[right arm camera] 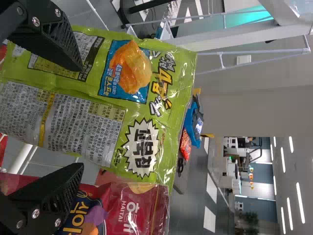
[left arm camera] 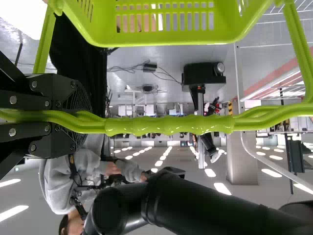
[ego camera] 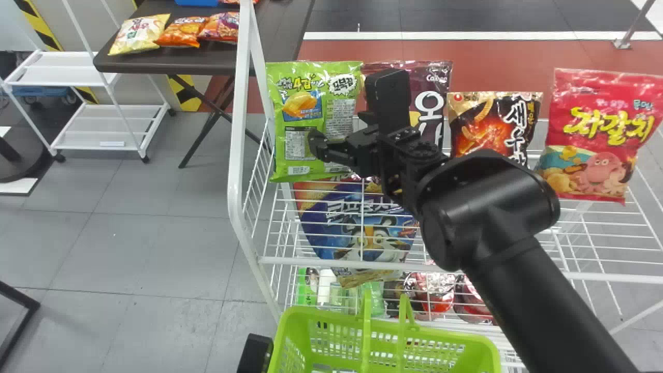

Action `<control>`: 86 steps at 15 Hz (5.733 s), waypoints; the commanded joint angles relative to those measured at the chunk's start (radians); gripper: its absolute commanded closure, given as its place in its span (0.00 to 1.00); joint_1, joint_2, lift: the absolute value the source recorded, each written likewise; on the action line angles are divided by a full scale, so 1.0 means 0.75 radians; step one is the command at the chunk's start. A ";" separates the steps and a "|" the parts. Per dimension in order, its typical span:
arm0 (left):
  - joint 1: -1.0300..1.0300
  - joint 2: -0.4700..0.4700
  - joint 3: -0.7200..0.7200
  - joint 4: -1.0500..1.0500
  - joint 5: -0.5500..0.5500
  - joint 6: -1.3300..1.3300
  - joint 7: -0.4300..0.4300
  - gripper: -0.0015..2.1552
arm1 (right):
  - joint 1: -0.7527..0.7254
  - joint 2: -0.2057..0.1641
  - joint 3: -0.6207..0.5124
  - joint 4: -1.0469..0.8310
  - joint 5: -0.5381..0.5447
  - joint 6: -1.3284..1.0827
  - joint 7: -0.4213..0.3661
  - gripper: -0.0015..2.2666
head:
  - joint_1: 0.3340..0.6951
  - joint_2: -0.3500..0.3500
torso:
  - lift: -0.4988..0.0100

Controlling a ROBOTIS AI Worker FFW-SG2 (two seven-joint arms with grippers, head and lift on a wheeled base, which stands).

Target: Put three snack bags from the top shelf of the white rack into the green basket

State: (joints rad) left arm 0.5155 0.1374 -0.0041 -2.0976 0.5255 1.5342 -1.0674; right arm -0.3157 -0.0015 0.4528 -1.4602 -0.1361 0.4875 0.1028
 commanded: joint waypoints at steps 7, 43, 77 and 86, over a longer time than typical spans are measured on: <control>0.008 0.001 0.010 0.007 0.007 -0.001 -0.013 1.00 | -0.009 0.003 0.022 -0.021 0.061 0.151 0.112 0.96 | 1.00 0.64 | 0.98; 0.084 -0.075 0.032 -0.099 -0.044 -0.112 0.086 1.00 | 1.517 -0.172 -0.643 -1.446 -0.148 1.043 0.221 0.76 | 1.00 0.00 | 0.98; 0.049 -0.054 -0.070 -0.095 -0.110 -0.091 0.135 1.00 | 0.493 -0.121 -0.620 -0.454 0.075 0.044 0.117 0.76 | 1.00 0.00 | 0.98; 0.059 -0.050 -0.064 -0.110 -0.106 -0.091 0.124 1.00 | 0.765 -0.121 -0.663 -0.825 0.071 0.069 0.059 0.89 | 1.00 0.00 | 0.98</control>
State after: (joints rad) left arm 0.5573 0.0996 -0.0527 -2.1750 0.4464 1.4658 -0.9741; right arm 0.2222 -0.0920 -0.0261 -2.0303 -0.0803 0.5382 0.1570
